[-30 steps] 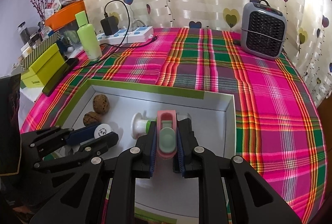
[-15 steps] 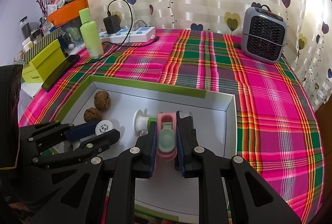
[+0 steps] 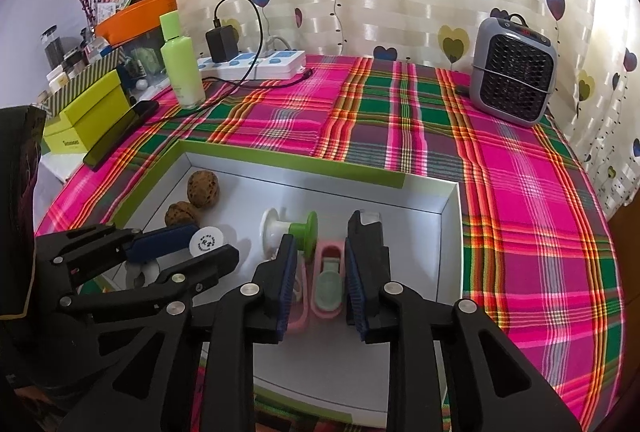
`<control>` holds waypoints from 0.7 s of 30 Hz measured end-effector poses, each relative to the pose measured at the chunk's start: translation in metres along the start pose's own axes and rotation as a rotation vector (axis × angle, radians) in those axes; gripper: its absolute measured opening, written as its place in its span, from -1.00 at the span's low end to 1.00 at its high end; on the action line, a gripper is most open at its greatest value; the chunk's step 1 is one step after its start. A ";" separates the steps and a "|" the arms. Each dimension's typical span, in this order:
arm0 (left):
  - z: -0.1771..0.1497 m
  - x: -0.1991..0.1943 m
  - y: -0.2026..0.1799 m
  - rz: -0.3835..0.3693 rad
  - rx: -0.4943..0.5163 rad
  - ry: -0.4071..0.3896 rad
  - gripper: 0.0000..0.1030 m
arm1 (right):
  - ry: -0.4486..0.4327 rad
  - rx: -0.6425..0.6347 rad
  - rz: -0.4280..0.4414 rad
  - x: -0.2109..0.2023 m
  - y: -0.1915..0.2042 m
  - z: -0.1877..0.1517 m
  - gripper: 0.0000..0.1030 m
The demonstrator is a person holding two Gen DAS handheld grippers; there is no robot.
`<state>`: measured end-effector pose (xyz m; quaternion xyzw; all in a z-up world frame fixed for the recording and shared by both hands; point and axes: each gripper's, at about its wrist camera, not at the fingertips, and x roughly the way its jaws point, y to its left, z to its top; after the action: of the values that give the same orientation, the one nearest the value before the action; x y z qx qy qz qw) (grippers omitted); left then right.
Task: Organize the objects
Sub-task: 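Lower and release the pink-mint clip with the right gripper while the left releases the white cap, then withdraw both open grippers from the tray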
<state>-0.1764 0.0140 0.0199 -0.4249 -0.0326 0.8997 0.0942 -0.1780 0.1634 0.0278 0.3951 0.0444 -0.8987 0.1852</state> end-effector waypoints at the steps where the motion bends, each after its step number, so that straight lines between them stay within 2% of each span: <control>1: 0.000 -0.001 0.000 0.000 -0.001 -0.001 -0.29 | -0.001 0.000 -0.001 0.000 0.000 0.000 -0.47; 5: 0.000 -0.004 0.001 0.005 0.001 -0.008 -0.28 | -0.006 0.007 -0.008 -0.002 -0.001 0.000 -0.38; 21: -0.005 -0.018 -0.002 0.019 0.013 -0.029 -0.20 | -0.021 0.024 -0.014 -0.012 -0.001 -0.005 -0.31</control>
<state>-0.1613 0.0126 0.0304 -0.4114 -0.0240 0.9069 0.0879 -0.1676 0.1690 0.0330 0.3875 0.0344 -0.9045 0.1748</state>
